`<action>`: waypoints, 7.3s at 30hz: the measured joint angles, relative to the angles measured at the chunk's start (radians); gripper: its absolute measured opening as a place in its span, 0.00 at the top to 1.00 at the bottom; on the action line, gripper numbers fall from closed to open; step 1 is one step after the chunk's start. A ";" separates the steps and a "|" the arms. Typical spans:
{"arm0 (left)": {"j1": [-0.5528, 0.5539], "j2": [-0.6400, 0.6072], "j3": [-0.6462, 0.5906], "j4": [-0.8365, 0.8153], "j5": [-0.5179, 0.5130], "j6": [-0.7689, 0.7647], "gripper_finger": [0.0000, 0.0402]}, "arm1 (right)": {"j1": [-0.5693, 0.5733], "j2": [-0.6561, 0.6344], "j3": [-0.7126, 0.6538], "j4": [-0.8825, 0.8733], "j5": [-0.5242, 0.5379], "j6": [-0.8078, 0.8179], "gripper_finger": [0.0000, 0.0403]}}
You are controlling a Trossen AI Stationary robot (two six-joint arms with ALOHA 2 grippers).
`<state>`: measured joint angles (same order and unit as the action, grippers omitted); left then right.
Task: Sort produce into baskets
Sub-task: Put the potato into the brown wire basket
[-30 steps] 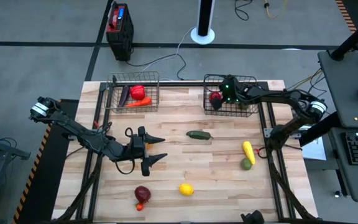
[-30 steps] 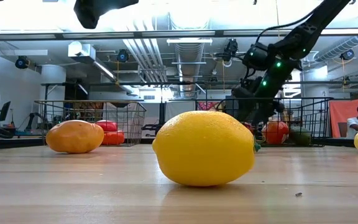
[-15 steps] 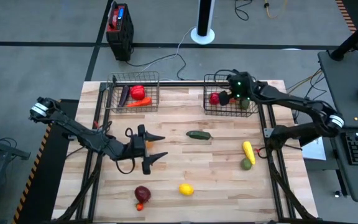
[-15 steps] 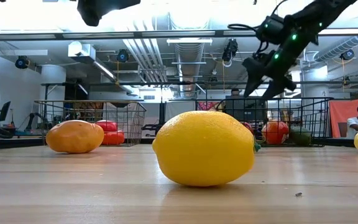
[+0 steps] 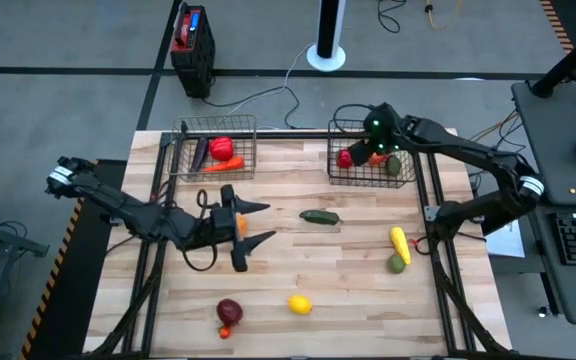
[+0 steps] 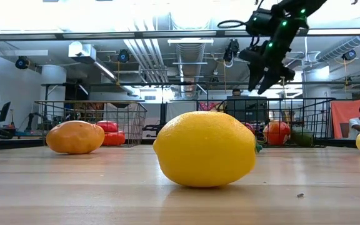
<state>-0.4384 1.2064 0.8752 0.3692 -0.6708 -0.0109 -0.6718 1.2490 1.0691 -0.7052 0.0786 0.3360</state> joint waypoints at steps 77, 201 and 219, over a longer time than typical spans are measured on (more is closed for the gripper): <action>-0.043 0.003 0.044 -0.214 -0.063 -0.062 0.31 | -0.023 0.278 0.010 0.059 -0.013 -0.135 0.98; -0.072 0.159 0.044 -0.381 0.019 -0.488 0.31 | 0.610 -0.122 -0.141 0.362 0.132 -0.015 0.98; -0.105 0.153 0.044 -0.892 0.175 -0.800 0.31 | 0.718 -0.061 -0.141 0.367 0.132 -0.044 0.98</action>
<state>-0.5434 1.3590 0.9195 -0.5229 -0.4953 -0.8104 0.0459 1.1885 0.9279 -0.3386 0.2108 0.2916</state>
